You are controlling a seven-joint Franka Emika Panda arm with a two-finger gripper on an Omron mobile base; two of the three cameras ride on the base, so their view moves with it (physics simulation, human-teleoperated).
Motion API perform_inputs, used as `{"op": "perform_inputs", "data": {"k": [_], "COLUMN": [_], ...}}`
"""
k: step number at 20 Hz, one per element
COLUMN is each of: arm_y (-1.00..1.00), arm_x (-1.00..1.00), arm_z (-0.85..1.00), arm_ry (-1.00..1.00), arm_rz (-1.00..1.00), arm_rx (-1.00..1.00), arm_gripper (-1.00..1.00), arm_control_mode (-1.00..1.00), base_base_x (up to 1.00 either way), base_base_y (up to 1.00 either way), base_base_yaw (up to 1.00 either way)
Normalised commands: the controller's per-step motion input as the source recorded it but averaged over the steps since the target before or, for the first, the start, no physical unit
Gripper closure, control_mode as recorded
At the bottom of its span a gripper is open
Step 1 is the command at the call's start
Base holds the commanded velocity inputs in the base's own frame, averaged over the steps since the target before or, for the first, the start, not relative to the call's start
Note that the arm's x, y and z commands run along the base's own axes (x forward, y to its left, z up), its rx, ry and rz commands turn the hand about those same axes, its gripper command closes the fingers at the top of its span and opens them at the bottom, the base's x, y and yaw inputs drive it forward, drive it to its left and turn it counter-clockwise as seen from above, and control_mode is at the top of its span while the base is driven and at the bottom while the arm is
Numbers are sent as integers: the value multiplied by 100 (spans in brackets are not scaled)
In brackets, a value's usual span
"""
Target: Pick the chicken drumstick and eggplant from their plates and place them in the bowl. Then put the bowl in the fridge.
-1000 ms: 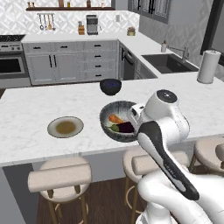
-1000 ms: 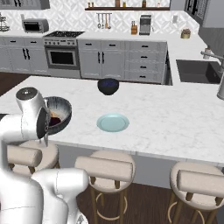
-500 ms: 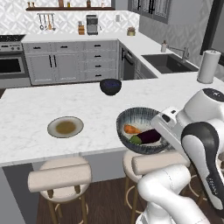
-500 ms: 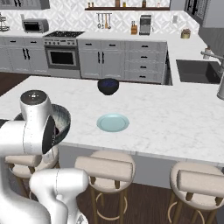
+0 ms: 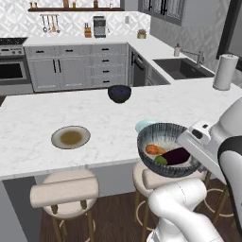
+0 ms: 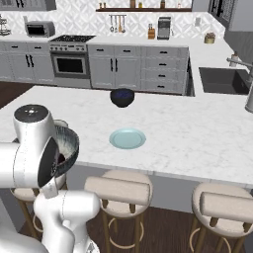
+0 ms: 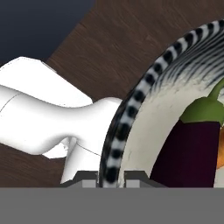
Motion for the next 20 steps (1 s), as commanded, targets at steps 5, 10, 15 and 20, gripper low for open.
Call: {"op": "perform_inputs", "data": {"k": [5,10,15,20], "arm_y": [0,0,2,0], "arm_x": [0,0,-6,0], "arm_z": [0,0,0,0], "arm_ry": [0,0,0,0], "arm_rz": [0,0,0,0], "arm_rx": [0,0,0,0], "arm_gripper": [100,100,100,100], "arm_control_mode": [-100,-100,100,100], "base_base_x": [0,0,-35,-1], "base_base_y": [0,0,63,100], "base_base_yaw": [0,0,0,-5]}}
